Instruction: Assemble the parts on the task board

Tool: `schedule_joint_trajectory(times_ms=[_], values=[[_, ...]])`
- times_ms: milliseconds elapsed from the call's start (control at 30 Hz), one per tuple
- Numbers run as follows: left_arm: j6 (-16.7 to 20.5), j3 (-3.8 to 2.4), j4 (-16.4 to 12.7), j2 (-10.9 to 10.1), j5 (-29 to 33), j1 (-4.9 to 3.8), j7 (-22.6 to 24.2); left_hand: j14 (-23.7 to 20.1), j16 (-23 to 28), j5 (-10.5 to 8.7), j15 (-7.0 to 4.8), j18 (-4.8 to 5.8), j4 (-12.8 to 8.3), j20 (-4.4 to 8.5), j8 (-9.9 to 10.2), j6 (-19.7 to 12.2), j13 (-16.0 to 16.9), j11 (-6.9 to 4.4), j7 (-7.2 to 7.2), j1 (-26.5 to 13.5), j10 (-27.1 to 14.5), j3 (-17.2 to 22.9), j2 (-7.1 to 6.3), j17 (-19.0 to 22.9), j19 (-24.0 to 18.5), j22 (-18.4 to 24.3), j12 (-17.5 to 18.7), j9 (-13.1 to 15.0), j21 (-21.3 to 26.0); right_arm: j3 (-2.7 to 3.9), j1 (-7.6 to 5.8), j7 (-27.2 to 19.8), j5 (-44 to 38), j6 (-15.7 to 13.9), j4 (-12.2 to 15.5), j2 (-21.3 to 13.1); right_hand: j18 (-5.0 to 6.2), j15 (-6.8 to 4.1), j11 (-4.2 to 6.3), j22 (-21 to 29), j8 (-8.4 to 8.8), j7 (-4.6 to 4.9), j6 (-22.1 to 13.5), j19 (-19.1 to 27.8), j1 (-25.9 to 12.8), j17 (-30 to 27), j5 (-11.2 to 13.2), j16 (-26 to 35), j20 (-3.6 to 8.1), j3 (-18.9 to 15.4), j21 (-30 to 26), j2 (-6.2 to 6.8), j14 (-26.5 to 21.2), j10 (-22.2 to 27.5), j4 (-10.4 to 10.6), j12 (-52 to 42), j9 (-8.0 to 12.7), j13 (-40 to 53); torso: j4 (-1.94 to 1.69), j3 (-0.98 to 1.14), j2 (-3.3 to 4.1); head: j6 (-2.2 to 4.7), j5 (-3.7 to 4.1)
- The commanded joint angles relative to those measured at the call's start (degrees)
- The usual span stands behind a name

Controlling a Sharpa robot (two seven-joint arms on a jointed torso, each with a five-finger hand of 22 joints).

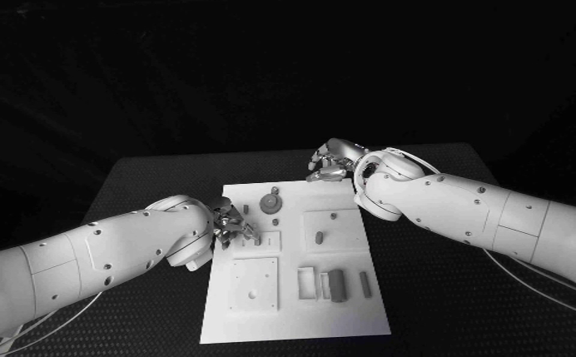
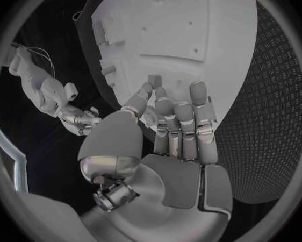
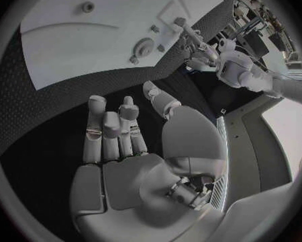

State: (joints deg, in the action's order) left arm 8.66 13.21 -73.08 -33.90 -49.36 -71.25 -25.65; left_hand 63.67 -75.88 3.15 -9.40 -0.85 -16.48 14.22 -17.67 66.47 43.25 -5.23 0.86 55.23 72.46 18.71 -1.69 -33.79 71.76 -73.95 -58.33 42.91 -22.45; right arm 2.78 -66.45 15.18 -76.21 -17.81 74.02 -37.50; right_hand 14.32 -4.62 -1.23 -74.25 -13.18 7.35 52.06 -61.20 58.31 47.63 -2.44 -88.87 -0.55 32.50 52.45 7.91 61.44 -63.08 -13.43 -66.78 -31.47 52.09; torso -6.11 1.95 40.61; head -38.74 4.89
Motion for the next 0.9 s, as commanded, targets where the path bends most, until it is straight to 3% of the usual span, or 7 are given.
schedule_joint_trajectory(times_ms=[33, 400, 633, 900], values=[[-1.12, -0.03, -0.22, -0.06, 1.57, 0.00, 1.05, -0.41, 0.01, -0.38, 0.05, 0.83, -0.21, 0.22, 0.47, 0.05, -0.01, 0.17, 0.42, 0.95, -0.55, -0.07, -0.25, 0.09, -0.04, -0.10, -0.07, -0.10, 0.39, 0.03, 0.01, -0.25, -0.15, 0.62, 0.05, 0.01, 0.68, -0.15, -0.08, -0.07, 0.17, 0.46, -0.20, 0.23, 0.10, 0.07, -0.33, 0.25, 0.24, -0.29, -0.30, -0.47, 0.16, 0.38, -0.02, -0.19, 0.02, -0.10, -0.02, 0.00, -0.01, 0.00, -0.03], [-1.19, -0.04, -0.35, -0.42, 4.24, 0.00, 1.98, -0.80, -0.04, -0.38, 0.26, 0.84, 0.14, -0.07, 2.41, -2.47, -0.10, 1.20, 1.52, 0.61, -0.88, -0.57, -0.83, 0.10, -0.21, -0.28, -0.03, -1.25, 0.69, 0.03, 0.01, -0.27, -0.15, 0.60, 0.07, -0.07, 0.68, -0.15, -0.08, -0.07, 0.18, 0.46, -0.21, 0.23, 0.09, 0.07, -0.33, 0.25, 0.24, -0.29, -0.30, -0.46, 0.16, 0.38, -0.02, -0.20, 0.02, -0.10, -0.03, -0.01, -0.01, 0.06, -0.05], [-1.59, -0.04, -0.52, -0.72, 5.15, 0.00, 2.27, -0.98, -0.10, -0.38, 0.39, 0.78, 1.38, -0.09, 3.26, -3.17, -0.20, 1.55, 1.88, -4.17, -1.04, -2.32, -2.99, 0.12, -0.23, -0.28, -0.08, -2.00, 1.02, 0.03, 0.02, -0.28, -0.15, 0.60, 0.04, -0.12, 0.68, -0.14, -0.09, -0.07, 0.18, 0.47, -0.23, 0.23, 0.07, 0.07, -0.33, 0.25, 0.24, -0.30, -0.31, -0.46, 0.16, 0.39, -0.01, -0.20, 0.03, -0.11, 0.00, 0.01, 0.02, 0.07, -0.02], [-2.96, -0.04, -1.07, -1.03, 4.19, 0.00, 1.45, -1.18, -0.11, -0.38, 0.33, 0.74, 1.53, 0.03, 3.55, -3.25, -0.26, 1.57, 1.91, -6.51, -1.27, -3.15, -4.20, 0.14, -0.28, -0.26, -0.13, -2.34, 1.33, 0.03, 0.03, -0.29, -0.15, 0.58, 0.08, -0.21, 0.68, -0.14, -0.09, -0.07, 0.19, 0.47, -0.24, 0.23, 0.06, 0.07, -0.33, 0.25, 0.24, -0.30, -0.31, -0.45, 0.16, 0.39, 0.00, -0.20, 0.03, -0.11, 0.00, 0.02, 0.00, 0.04, 0.03]])
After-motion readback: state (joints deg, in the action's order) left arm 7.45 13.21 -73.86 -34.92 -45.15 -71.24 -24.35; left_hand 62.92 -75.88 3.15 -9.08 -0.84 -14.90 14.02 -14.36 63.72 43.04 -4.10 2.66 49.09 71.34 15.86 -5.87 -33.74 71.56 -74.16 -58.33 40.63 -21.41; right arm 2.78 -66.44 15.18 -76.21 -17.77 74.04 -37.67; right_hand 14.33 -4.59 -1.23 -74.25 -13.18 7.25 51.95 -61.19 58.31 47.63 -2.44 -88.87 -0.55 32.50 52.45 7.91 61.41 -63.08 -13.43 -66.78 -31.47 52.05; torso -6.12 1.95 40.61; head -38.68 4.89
